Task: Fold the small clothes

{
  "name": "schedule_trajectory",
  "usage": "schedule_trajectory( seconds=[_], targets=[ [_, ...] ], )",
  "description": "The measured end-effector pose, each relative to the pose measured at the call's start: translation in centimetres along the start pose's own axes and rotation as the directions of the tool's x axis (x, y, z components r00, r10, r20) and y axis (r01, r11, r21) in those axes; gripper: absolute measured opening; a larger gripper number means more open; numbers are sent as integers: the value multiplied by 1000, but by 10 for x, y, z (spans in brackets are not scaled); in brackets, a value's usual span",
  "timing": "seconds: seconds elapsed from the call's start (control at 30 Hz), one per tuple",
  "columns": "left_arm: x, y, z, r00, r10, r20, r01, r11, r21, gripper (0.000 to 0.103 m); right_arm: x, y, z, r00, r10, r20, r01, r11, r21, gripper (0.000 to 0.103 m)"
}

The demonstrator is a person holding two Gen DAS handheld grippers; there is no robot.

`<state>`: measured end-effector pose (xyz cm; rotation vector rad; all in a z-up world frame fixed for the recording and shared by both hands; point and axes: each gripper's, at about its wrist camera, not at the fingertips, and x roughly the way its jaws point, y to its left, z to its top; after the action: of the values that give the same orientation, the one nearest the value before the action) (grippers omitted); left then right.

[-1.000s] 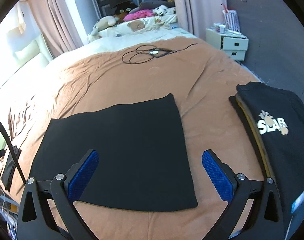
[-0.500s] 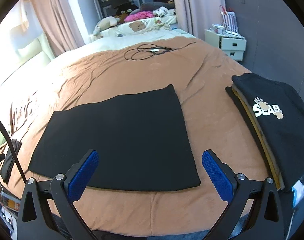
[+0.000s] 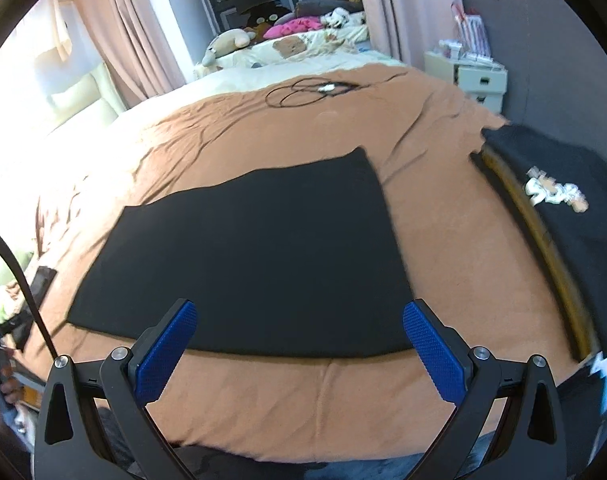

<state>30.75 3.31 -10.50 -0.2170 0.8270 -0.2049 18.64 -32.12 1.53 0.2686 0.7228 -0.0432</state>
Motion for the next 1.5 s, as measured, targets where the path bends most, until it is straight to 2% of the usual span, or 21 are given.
schedule_trajectory(
  seconds=[0.1,0.2,0.3,0.47,0.57,0.67,0.8,0.93,1.1,1.33,1.43,1.5],
  targets=[
    [5,9,-3,1000,-19,-1,19,999,-34,102,5,-7,-1,999,27,-19,-27,1000,13,103],
    [16,17,-6,999,-17,-30,15,998,-65,96,12,-14,1,999,-22,-25,22,1000,12,103],
    [24,28,-10,998,-16,-59,10,994,-104,89,20,-26,1,999,-22,-39,24,998,52,99],
    [33,50,-15,997,-2,-82,-14,981,-191,80,35,-46,-2,996,11,-88,2,990,144,78],
    [38,60,-20,995,24,-102,-46,974,-222,72,43,-54,-3,993,33,-114,-11,982,188,68],
    [43,70,-26,994,-1,-113,-29,964,-264,66,47,-55,2,991,44,-123,-18,977,211,64],
    [47,81,-34,991,-29,-132,-13,951,-310,60,49,-47,13,991,45,-125,-22,985,173,61],
    [49,88,-38,988,-65,-138,11,934,-356,60,59,-27,29,988,69,-138,-54,992,112,60],
    [47,90,-38,987,-92,-135,33,922,-385,60,79,6,52,974,99,-202,-97,995,16,60],
    [48,90,-39,983,-127,-136,59,905,-421,60,97,33,65,959,143,-243,-157,987,-40,60],
    [52,89,-31,981,-145,-127,75,895,-441,60,112,41,64,950,159,-268,-183,981,-65,52],
    [56,90,-26,980,-156,-124,81,881,-467,60,132,52,64,943,152,-296,-177,983,-57,51]
  ],
)
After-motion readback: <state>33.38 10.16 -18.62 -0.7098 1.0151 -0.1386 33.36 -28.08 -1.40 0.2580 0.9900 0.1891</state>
